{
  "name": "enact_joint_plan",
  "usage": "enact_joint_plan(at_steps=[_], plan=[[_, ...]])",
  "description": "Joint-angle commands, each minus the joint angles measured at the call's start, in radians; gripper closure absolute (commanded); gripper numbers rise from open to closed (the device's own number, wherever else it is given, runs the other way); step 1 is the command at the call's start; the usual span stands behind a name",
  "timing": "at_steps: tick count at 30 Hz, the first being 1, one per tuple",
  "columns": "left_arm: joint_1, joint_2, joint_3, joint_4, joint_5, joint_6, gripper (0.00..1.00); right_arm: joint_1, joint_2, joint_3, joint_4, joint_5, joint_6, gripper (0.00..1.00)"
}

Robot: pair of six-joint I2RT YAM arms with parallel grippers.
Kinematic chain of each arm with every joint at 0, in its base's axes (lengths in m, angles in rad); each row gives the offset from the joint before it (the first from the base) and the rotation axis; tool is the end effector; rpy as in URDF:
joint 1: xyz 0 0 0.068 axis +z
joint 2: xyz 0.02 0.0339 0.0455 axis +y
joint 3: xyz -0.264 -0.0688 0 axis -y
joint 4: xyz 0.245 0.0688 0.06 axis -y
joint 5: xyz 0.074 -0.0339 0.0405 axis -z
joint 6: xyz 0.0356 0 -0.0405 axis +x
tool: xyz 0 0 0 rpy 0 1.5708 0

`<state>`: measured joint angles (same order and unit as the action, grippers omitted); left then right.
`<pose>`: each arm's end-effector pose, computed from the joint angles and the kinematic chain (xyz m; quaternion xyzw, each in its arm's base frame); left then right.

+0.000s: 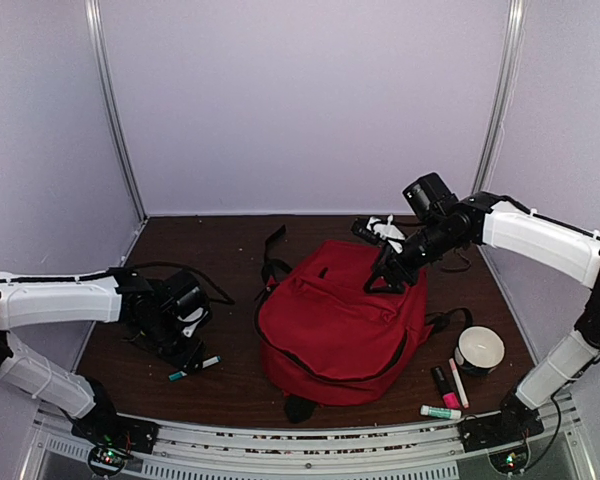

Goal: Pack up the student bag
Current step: Pick up the pen at the corner of the board.

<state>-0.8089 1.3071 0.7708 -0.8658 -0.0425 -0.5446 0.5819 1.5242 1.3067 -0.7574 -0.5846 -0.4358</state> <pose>0.1466 -0.1515 0.1868 0.1295 0.9878 -0.0362 0.0789 0.2549 0.1912 0.2971 -0.5198 0.7582 0.2952 0.2603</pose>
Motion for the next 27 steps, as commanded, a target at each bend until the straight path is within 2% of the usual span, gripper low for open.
enact_joint_plan(at_steps=[1, 4, 9, 14, 18, 23, 27], plan=[[-0.001, 0.105, 0.037, -0.015, -0.007, 0.013, 0.52, -0.022, 0.016, 0.034, 0.01, 0.041, 0.017, 0.33], [-0.001, 0.164, 0.054, 0.019, 0.002, 0.041, 0.6, -0.022, 0.015, 0.018, 0.021, 0.064, 0.019, 0.34], [-0.001, 0.246, 0.056, 0.04, -0.022, 0.05, 0.66, -0.024, 0.054, 0.014, 0.022, 0.133, 0.023, 0.39], [-0.001, 0.304, 0.062, 0.07, -0.02, 0.065, 0.71, -0.02, 0.102, 0.034, 0.006, 0.14, 0.041, 0.43], [-0.002, 0.339, 0.058, 0.105, 0.026, 0.073, 0.87, 0.004, 0.136, 0.056, -0.01, 0.123, 0.053, 0.41], [-0.002, 0.307, 0.072, 0.103, 0.028, 0.055, 1.0, 0.057, 0.187, 0.095, -0.039, 0.17, 0.062, 0.38], [-0.001, 0.227, 0.117, 0.048, -0.002, 0.025, 1.0, 0.09, 0.227, 0.102, -0.035, 0.304, 0.08, 0.37]])
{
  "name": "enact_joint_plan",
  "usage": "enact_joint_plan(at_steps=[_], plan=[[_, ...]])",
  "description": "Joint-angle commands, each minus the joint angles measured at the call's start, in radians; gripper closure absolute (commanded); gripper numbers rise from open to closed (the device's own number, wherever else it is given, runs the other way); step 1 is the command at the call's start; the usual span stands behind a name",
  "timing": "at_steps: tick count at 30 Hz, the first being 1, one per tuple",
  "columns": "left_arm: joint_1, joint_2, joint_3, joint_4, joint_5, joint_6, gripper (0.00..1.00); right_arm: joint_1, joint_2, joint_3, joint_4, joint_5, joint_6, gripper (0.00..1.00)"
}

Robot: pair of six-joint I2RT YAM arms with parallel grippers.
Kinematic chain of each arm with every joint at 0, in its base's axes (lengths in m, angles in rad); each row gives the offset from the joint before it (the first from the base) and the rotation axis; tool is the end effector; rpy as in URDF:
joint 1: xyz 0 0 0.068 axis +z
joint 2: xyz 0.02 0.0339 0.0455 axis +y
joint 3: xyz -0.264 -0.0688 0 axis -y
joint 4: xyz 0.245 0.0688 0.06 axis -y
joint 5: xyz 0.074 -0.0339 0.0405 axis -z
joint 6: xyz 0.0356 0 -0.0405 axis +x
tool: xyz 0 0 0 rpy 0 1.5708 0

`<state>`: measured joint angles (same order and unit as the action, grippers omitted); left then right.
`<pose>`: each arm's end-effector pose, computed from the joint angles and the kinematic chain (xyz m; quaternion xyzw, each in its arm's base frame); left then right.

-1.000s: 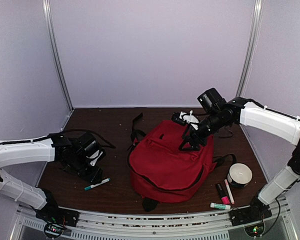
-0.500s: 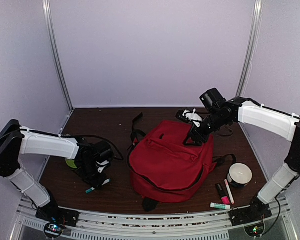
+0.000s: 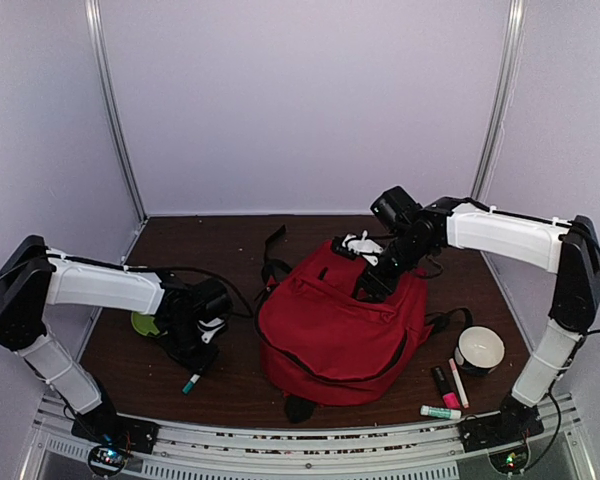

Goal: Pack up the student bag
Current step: Pick up the pen at the corner of the board, then open the lower front pocket of the student bag.

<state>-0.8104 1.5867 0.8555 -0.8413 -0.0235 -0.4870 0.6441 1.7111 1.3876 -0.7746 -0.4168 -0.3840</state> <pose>0.1705 -0.1780 0.1489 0.1610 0.9869 0.0099 0.0064 0.2767 0.2258 0.2590 -0.5099 0.8044 0.2292 0.2011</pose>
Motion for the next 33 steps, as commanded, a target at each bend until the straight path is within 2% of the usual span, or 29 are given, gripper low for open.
enact_joint_plan(at_steps=[1, 4, 6, 8, 11, 14, 16, 20, 23, 27, 29, 33], plan=[[0.0, -0.078, 0.051, 0.007, -0.03, -0.04, 1.0, 0.036, 0.046, 0.019, -0.015, 0.162, 0.029, 0.37], [0.003, -0.146, 0.133, -0.039, -0.07, -0.058, 1.0, 0.059, 0.075, 0.014, -0.019, 0.251, 0.031, 0.37], [0.006, -0.182, 0.197, -0.044, -0.085, -0.067, 1.0, 0.064, 0.095, 0.011, -0.013, 0.313, 0.043, 0.43], [0.008, -0.196, 0.256, -0.014, -0.08, -0.067, 1.0, 0.055, 0.109, 0.021, -0.013, 0.357, 0.057, 0.57], [0.01, -0.185, 0.336, 0.07, -0.026, -0.055, 1.0, 0.013, 0.08, 0.041, -0.006, 0.335, 0.085, 0.82], [0.011, -0.143, 0.42, 0.208, 0.05, -0.044, 1.0, -0.016, 0.023, 0.057, 0.004, 0.301, 0.096, 0.96], [0.014, -0.102, 0.468, 0.332, 0.106, -0.045, 1.0, -0.027, -0.011, 0.059, 0.013, 0.266, 0.104, 1.0], [0.02, 0.03, 0.564, 0.596, 0.253, -0.107, 1.0, -0.054, -0.054, 0.061, 0.041, 0.191, 0.135, 1.0], [0.023, 0.159, 0.627, 0.759, 0.462, -0.204, 1.0, -0.081, -0.067, 0.063, 0.058, 0.113, 0.17, 1.0], [0.018, 0.258, 0.6, 1.019, 0.714, -0.422, 1.0, -0.103, -0.059, 0.096, 0.032, 0.024, 0.184, 1.0], [0.012, 0.273, 0.587, 1.051, 0.78, -0.461, 1.0, -0.108, -0.071, 0.093, 0.039, -0.011, 0.202, 1.0], [-0.013, 0.259, 0.554, 0.992, 0.841, -0.465, 1.0, -0.118, -0.1, 0.091, 0.069, -0.05, 0.228, 1.0]])
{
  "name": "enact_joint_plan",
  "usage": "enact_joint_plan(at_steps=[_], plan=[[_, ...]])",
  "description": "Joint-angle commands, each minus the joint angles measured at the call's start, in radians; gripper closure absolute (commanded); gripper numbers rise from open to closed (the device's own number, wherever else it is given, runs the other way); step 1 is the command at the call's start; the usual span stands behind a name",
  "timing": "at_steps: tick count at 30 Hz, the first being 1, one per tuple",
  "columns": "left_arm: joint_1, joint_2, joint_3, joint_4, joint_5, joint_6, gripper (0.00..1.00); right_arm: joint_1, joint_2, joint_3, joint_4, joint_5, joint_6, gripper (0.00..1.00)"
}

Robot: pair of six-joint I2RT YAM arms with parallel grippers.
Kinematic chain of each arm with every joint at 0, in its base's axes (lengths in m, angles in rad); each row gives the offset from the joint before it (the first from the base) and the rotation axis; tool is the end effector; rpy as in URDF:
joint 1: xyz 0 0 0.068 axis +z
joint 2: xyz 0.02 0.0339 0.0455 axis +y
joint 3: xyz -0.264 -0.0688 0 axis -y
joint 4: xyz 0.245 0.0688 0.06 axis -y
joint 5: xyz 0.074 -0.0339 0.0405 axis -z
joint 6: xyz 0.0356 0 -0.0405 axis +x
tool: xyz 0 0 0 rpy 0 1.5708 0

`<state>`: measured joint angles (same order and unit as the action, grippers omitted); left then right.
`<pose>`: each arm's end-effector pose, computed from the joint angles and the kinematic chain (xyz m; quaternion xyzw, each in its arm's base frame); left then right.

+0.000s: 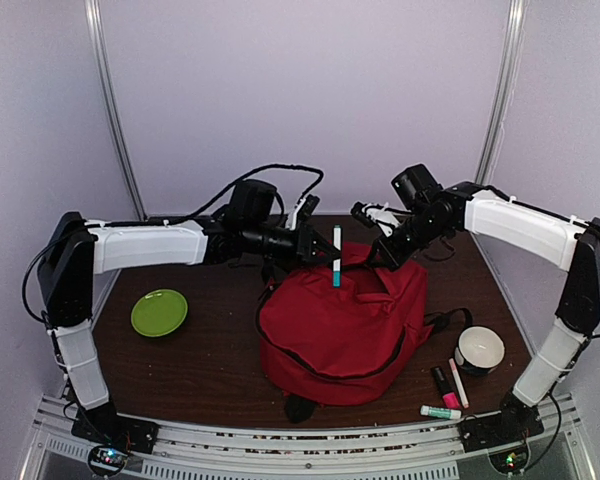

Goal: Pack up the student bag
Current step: Place the pen in the lower front pocket of the bag.

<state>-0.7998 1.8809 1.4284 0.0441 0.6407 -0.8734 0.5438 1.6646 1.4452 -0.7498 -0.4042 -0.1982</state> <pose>0.2922 -0.3313 0.2710 0.1436 0.7991 -0.5632 0.1537 0.2985 0.1969 0.2936 -0.3946 0.8504 0.2388 0.2530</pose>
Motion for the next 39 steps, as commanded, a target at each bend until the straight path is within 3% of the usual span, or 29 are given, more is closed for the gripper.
enact_joint_plan(at_steps=[1, 9, 17, 25, 32, 38, 39], plan=[[-0.029, -0.035, -0.028, 0.083, 0.194, -0.08, 1.0, -0.021, -0.055, 0.038, 0.05, -0.074, 0.049, 1.0], [-0.074, -0.037, -0.094, 0.025, 0.21, -0.133, 1.0, -0.029, -0.077, 0.03, 0.054, -0.129, 0.039, 1.0], [-0.076, 0.142, 0.101, -0.005, 0.181, -0.203, 1.0, -0.028, -0.129, -0.034, 0.081, -0.158, 0.042, 1.0], [-0.076, 0.205, 0.104, 0.007, 0.161, -0.258, 1.0, -0.027, -0.142, -0.042, 0.093, -0.165, 0.046, 1.0], [-0.025, 0.218, 0.047, 0.234, -0.049, -0.449, 1.0, -0.021, -0.141, -0.062, 0.099, -0.187, 0.048, 1.0], [-0.015, 0.325, 0.113, 0.425, -0.201, -0.607, 1.0, -0.017, -0.141, -0.066, 0.1, -0.2, 0.048, 1.0], [-0.015, 0.339, 0.136, 0.407, -0.222, -0.607, 0.94, -0.016, -0.141, -0.065, 0.099, -0.198, 0.048, 1.0]])
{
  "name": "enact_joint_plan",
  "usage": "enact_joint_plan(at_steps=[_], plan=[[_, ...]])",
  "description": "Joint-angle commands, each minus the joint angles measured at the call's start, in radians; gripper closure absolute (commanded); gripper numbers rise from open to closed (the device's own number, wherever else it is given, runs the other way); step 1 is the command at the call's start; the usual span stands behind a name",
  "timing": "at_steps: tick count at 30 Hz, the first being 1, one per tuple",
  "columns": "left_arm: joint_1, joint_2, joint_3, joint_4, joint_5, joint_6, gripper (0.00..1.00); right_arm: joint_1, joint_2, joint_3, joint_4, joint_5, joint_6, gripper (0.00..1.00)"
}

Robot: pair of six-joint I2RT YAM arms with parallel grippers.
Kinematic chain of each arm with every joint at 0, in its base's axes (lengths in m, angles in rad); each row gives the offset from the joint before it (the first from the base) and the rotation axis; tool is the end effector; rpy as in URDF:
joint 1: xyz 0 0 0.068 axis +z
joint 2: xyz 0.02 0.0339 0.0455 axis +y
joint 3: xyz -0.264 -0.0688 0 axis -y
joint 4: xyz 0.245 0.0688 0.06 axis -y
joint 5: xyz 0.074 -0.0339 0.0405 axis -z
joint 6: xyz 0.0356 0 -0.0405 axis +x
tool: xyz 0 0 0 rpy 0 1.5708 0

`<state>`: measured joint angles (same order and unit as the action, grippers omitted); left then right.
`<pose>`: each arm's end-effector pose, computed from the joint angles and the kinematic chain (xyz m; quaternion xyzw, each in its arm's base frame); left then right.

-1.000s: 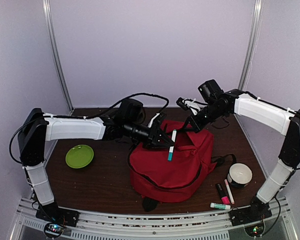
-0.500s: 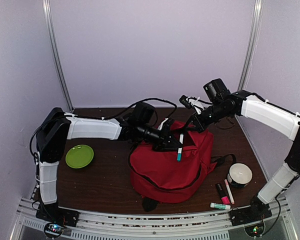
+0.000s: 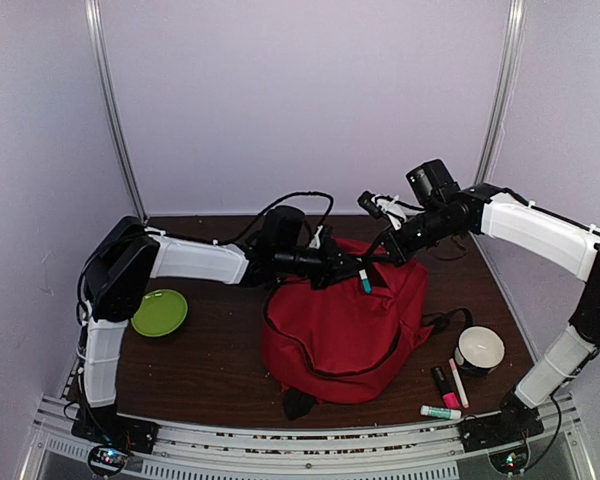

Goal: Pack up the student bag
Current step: Place the pen in the lower front pocket of the bag.

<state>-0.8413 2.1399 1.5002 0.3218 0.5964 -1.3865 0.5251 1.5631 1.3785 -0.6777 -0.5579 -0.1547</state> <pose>0.3136 -0.3808 0.2054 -0.0426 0.7921 -0.6079 0.0336 0.2827 0.1856 0.3124 -0.3907 0.8182 0.3152 0.2802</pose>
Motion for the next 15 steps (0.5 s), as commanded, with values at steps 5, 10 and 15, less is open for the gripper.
enact_joint_plan(at_steps=[5, 10, 15], plan=[[0.025, 0.053, 0.023, 0.1, -0.254, -0.108, 0.7, 0.001, -0.036, 0.001, 0.026, -0.031, 0.004, 1.0], [0.018, -0.023, -0.075, 0.251, -0.267, -0.146, 0.73, 0.001, -0.027, -0.014, 0.039, -0.033, 0.01, 1.0], [0.008, -0.021, -0.051, 0.276, -0.292, -0.197, 0.74, 0.001, -0.009, 0.002, 0.028, -0.028, 0.007, 1.0]])
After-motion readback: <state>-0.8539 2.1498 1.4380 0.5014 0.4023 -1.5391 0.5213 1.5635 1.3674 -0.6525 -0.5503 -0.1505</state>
